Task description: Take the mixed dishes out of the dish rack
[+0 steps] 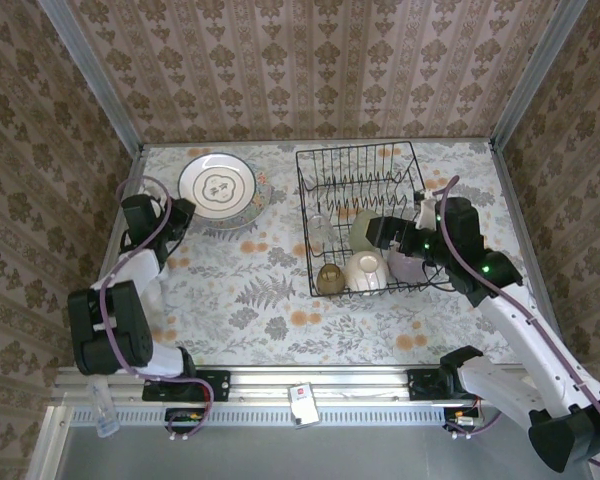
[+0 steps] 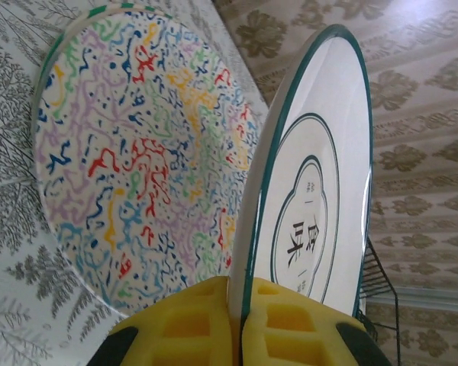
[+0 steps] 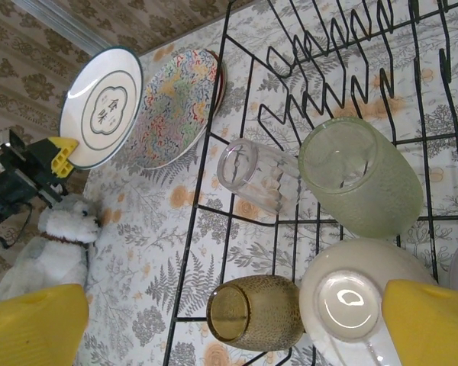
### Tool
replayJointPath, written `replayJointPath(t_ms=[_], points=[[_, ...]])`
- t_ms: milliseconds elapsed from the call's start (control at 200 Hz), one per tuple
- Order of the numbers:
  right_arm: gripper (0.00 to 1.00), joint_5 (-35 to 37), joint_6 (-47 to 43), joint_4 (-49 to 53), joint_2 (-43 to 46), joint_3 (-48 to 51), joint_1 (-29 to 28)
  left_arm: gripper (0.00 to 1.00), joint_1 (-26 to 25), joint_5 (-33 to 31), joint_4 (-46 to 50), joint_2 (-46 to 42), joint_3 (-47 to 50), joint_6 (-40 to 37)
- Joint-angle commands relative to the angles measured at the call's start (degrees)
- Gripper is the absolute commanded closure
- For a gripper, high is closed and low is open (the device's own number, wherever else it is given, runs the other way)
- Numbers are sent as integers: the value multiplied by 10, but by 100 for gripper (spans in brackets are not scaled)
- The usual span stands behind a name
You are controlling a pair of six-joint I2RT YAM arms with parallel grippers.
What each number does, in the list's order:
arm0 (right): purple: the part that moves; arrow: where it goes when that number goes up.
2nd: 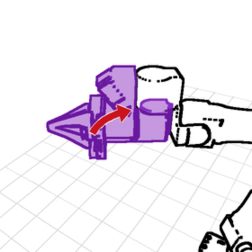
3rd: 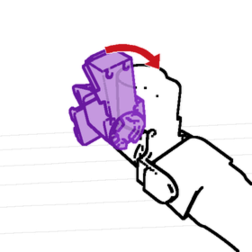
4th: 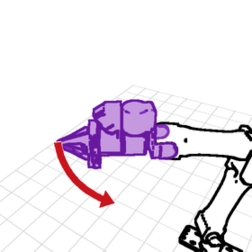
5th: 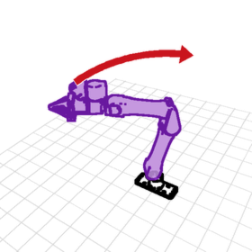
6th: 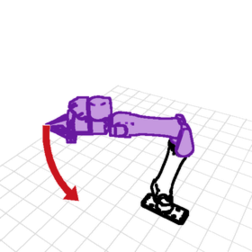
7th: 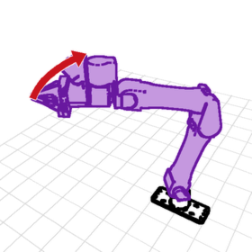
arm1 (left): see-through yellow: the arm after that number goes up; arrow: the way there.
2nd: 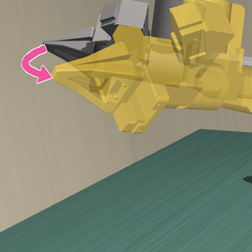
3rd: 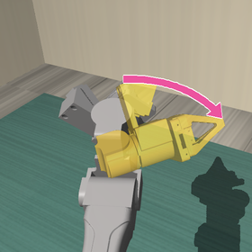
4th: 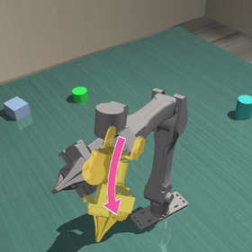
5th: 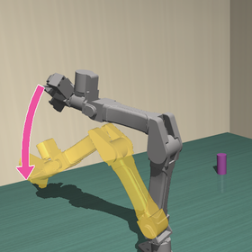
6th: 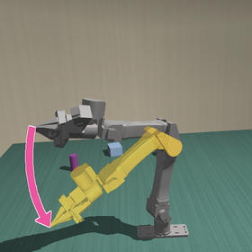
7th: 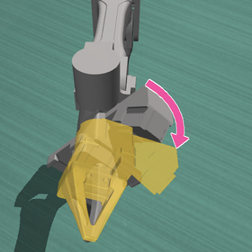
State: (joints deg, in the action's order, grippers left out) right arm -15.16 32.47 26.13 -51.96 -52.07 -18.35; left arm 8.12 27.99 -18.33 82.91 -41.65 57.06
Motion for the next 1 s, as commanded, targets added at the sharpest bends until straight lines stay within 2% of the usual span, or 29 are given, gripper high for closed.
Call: replayJointPath(t_ms=[0, 305, 995], points=[[0, 20, -12, 18, 15, 9, -1, 100, 6, 15, -28, 27, -47, -15], [0, 30, -18, 36, 31, 14, -2, 100, 14, 19, -14, 126, -110, -30], [0, 42, -19, 44, 41, 34, -3, 100, 5, 0, 59, 236, -205, -61]])
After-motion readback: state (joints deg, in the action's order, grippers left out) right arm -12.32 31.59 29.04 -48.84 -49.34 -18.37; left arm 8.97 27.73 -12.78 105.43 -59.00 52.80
